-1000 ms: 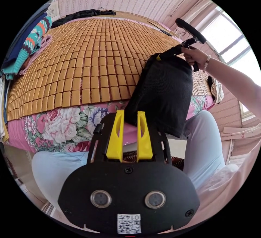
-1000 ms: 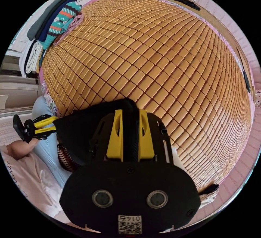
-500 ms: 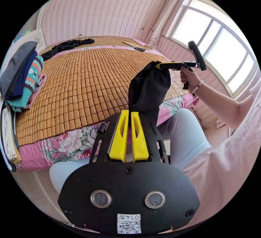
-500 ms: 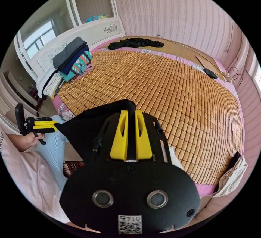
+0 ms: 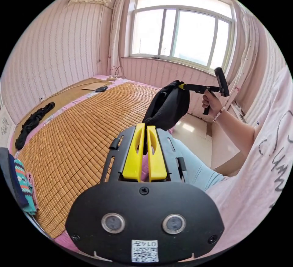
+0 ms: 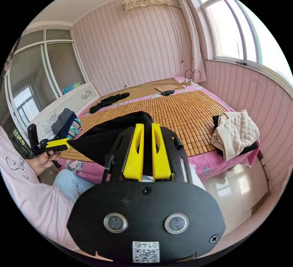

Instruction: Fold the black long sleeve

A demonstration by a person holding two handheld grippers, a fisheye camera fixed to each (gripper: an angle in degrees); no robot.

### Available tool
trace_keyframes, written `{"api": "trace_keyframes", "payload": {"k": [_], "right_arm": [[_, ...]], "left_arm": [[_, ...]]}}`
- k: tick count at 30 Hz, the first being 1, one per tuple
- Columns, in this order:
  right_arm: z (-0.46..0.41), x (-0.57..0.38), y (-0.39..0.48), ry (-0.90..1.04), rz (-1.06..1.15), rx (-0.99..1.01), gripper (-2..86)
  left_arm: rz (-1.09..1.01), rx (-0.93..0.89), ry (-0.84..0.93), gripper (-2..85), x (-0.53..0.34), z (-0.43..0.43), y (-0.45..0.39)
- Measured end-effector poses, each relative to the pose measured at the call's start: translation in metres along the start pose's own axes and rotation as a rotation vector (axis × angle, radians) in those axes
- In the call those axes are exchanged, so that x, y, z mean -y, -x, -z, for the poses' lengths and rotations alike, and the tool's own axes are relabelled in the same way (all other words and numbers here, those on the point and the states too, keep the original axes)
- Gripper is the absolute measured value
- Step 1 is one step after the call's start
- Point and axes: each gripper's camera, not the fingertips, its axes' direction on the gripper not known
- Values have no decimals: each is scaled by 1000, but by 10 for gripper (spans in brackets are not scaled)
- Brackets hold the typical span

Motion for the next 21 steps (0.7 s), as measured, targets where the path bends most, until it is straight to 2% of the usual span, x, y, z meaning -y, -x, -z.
{"api": "trace_keyframes", "payload": {"k": [6,11,13,15,17,19,21], "right_arm": [[82,-5,-93,-10,-154,-192,37],[98,61,-176,93,-247,-389,51],[58,112,-235,136,-305,-524,70],[19,139,-286,193,-425,-556,97],[-18,145,-320,316,-484,-584,121],[-43,122,-333,341,-520,-616,133],[-50,88,-330,299,-512,-551,133]], "left_arm": [[-48,-345,11,-10,80,-82,-38],[-24,-485,-49,-7,173,-163,-60],[-12,-479,-69,-3,215,-211,-63],[109,-382,42,3,259,-280,-53],[167,-281,113,-2,270,-304,-36],[231,-272,157,-7,254,-313,-15],[251,-318,235,-9,211,-309,11]]}}
